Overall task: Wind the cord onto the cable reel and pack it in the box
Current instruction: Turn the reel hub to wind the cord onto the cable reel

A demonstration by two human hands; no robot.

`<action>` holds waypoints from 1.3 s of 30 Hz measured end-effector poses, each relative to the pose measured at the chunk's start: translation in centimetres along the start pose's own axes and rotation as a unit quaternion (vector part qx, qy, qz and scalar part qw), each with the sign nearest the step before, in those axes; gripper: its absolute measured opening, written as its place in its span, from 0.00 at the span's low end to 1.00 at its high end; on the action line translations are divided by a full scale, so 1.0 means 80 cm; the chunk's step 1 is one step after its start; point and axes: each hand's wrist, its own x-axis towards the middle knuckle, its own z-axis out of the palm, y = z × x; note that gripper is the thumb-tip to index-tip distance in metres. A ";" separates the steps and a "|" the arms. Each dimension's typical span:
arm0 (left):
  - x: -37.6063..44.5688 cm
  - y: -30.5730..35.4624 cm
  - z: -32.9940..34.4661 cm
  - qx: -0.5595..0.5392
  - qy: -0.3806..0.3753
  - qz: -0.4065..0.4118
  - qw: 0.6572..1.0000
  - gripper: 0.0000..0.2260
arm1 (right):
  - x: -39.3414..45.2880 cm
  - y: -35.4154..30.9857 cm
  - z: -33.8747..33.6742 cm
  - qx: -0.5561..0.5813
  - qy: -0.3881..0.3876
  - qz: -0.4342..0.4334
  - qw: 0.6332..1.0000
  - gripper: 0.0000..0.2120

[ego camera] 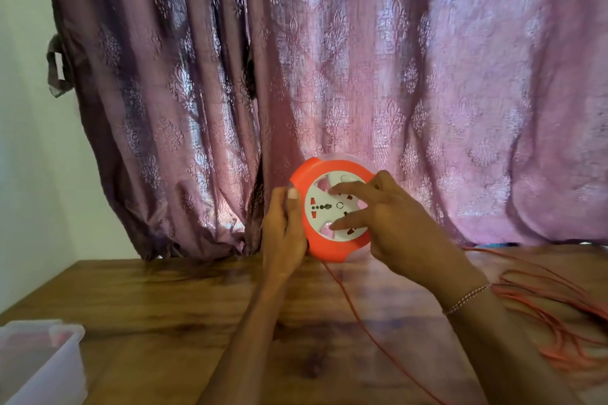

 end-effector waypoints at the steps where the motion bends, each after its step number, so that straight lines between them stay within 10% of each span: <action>1: 0.002 0.000 0.000 0.002 -0.001 0.000 1.000 0.16 | 0.002 0.000 0.001 -0.002 0.003 0.000 1.000 0.29; 22: 0.004 0.021 0.004 0.028 -0.002 0.026 0.999 0.14 | 0.004 -0.013 0.021 -0.010 0.118 0.194 0.974 0.32; 29: 0.005 0.027 -0.001 -0.003 -0.006 0.010 1.000 0.16 | 0.001 -0.004 0.007 0.021 0.143 0.079 0.986 0.14; 39: 0.006 0.023 0.002 0.015 -0.015 0.030 0.999 0.18 | -0.002 -0.008 0.009 -0.038 0.045 0.047 0.997 0.32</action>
